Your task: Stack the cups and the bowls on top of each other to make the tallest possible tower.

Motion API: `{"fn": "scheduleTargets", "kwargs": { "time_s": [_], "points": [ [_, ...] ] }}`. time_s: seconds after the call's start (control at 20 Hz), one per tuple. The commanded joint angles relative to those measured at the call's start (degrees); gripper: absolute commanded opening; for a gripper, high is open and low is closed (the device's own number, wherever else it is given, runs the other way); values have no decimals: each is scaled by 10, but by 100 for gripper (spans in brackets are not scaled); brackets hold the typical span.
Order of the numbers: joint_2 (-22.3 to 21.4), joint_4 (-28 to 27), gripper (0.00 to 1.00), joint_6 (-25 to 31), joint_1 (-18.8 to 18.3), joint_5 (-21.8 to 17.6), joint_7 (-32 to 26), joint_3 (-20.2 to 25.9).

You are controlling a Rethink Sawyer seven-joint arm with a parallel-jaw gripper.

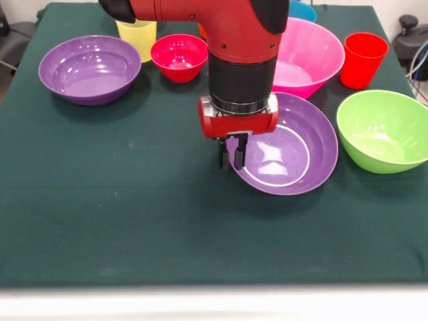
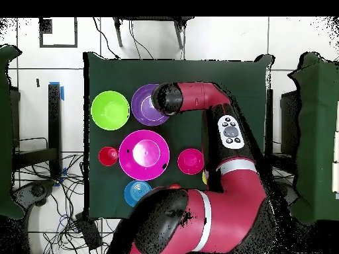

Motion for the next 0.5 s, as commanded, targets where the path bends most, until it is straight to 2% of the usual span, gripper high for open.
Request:
{"fn": "scheduleTargets", "kwargs": {
  "time_s": [0.05, 0.3, 0.5],
  "points": [
    [-12, -2, 0, 42, 46, 1, 122, -70],
    [-11, 14, 0, 10, 54, 16, 132, -86],
    [26, -28, 0, 3, 56, 21, 122, -95]
  ]
}}
